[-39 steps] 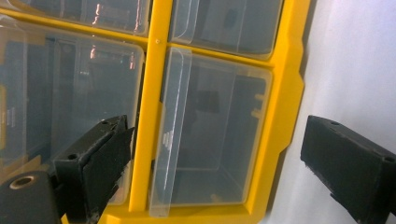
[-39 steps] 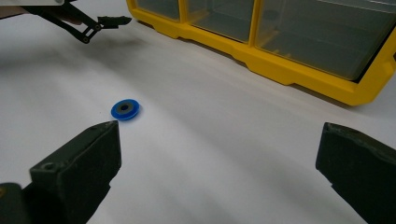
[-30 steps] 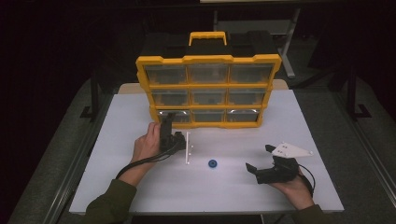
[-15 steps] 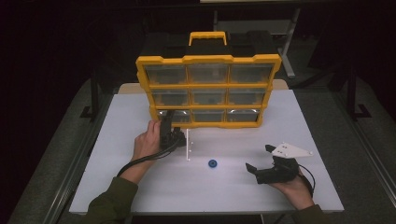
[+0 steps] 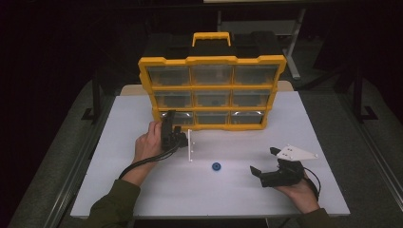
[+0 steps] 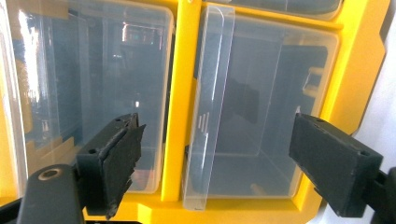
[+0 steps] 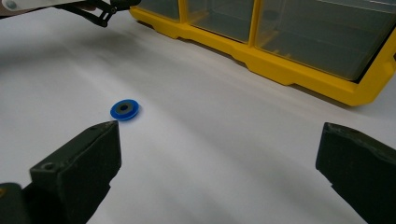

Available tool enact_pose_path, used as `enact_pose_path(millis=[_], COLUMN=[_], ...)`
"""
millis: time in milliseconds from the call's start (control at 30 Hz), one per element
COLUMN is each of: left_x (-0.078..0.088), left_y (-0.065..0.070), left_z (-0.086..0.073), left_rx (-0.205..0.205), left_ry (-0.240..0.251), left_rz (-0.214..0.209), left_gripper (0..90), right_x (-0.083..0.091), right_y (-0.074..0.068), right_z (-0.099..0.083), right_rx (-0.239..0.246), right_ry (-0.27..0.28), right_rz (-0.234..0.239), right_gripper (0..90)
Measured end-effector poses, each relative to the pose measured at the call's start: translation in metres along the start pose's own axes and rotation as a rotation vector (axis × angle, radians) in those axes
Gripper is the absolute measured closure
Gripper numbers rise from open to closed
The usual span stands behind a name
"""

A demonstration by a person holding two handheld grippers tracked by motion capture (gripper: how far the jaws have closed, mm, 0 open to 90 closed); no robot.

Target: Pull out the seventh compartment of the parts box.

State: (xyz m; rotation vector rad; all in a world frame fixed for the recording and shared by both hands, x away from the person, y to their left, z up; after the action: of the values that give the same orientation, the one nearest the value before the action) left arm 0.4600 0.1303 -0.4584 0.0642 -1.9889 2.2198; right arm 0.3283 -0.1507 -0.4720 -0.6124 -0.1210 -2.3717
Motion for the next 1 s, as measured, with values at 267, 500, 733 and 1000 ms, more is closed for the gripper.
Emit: enact_pose_path(millis=[267,500,733,1000], left_x=[-0.0025,-0.005,-0.0055,-0.0062], left_y=[0.0014,0.0047,0.0037,0.0032], left_z=[-0.0024,-0.0029,-0.003,-0.0033], left_rx=[-0.01,-0.016,-0.027,-0.032], left_ry=[-0.014,-0.012,-0.013,-0.013], left_rz=[0.004,0.002,0.015,0.019], left_gripper=[21.1,24.4,30.0,35.5], right_x=[-0.0004,-0.0006,-0.0006,-0.0007], right_y=[-0.0001,0.0006,0.0006,0.0006], right_z=[-0.0002,-0.0001,-0.0004,-0.0003], right_rx=[0.001,0.001,-0.001,-0.001], right_ry=[-0.001,0.0,-0.002,-0.001], right_rz=[0.0,-0.001,0.0,-0.001], right_gripper=[0.0,0.0,0.0,0.0])
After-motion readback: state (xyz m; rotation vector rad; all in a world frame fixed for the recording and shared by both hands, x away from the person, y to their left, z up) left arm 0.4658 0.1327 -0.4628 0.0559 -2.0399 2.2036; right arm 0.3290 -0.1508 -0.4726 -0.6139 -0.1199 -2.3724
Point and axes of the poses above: each handheld gripper's, and its own axes: x roughly backward along the jaws, z roughly out of its top, y roughly to its right, the point moved 10 cm from there along -x, roughly forward along the jaws, and after that the axes turned 1 degree about y, right-handed, at the moved point
